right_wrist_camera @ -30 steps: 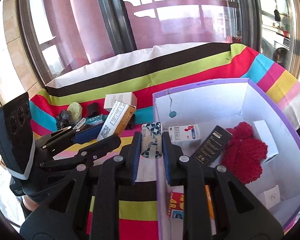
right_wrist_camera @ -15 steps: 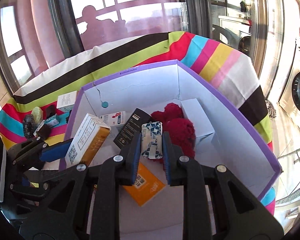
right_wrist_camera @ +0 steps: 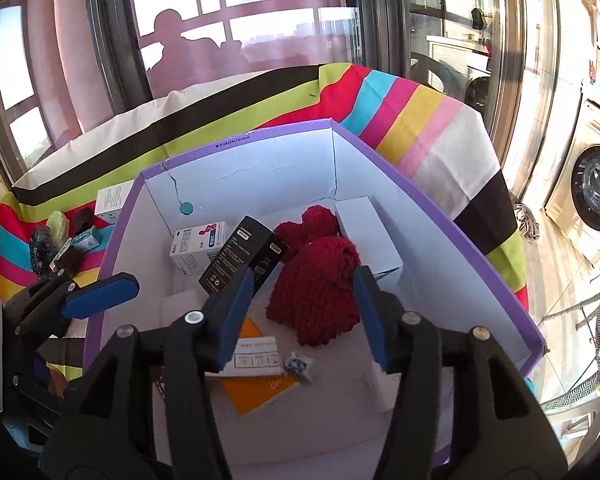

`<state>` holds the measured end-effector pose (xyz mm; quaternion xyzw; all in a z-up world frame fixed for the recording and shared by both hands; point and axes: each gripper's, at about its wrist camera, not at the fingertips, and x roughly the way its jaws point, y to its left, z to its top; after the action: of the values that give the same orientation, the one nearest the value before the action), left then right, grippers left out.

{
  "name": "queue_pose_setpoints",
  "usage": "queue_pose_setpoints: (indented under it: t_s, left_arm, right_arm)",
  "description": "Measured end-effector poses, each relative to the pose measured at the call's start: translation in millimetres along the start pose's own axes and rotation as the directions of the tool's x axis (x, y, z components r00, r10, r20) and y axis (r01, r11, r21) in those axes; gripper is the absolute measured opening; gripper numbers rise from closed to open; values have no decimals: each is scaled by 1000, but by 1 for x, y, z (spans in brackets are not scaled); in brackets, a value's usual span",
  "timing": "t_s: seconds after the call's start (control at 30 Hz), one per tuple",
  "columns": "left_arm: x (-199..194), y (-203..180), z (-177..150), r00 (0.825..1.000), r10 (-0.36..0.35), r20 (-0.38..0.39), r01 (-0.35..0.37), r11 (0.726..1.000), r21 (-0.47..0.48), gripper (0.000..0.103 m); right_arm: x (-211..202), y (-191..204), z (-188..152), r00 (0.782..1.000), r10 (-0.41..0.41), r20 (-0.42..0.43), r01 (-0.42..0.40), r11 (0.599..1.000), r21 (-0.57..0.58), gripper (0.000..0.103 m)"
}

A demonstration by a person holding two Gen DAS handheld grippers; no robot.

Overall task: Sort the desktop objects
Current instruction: 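Carry both held items into the purple box and open both tools, then move both open tools back to the pile of items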

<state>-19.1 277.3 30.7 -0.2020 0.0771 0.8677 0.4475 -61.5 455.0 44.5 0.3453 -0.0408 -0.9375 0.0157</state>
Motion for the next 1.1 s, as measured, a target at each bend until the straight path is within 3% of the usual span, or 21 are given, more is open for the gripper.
queue_pose_setpoints:
  t_s: [0.1, 0.27, 0.37, 0.47, 0.57, 0.7, 0.8, 0.97, 1.1]
  left_arm:
    - [-4, 3, 2, 1000, -9, -18, 9, 1000, 4, 65]
    - [-24, 28, 15, 998, 41, -38, -42, 999, -12, 68]
    - [-43, 49, 23, 991, 128, -42, -127, 992, 8, 68]
    - [-62, 77, 29, 972, 229, -55, -227, 973, 43, 68]
    - [-82, 116, 33, 942, 329, -61, -326, 944, 55, 69]
    - [-113, 177, 34, 898, 436, -66, -439, 898, -36, 74]
    - [-133, 224, 30, 832, 544, -109, -555, 824, -116, 77]
    - [-160, 279, 20, 763, 616, -196, -646, 729, -227, 83]
    - [-169, 306, 7, 736, 617, -278, -677, 678, -288, 89]
  right_arm:
    - [-4, 3, 1, 1000, 2, 19, -2, 1000, -13, 77]
    - [-6, 4, 3, 999, 30, 14, -30, 1000, -5, 77]
    - [-13, 7, 6, 999, 43, 32, -43, 999, -12, 77]
    - [-18, 10, 11, 997, 62, 43, -62, 998, -9, 81]
    - [-22, 17, 16, 995, 83, 49, -82, 996, -21, 81]
    - [-31, 31, 26, 992, 105, 68, -101, 994, -49, 85]
    - [-37, 47, 35, 989, 123, 82, -117, 990, -81, 87]
    - [-44, 79, 49, 979, 183, 89, -172, 977, -124, 89]
    - [-43, 103, 62, 973, 209, 100, -195, 972, -134, 93]
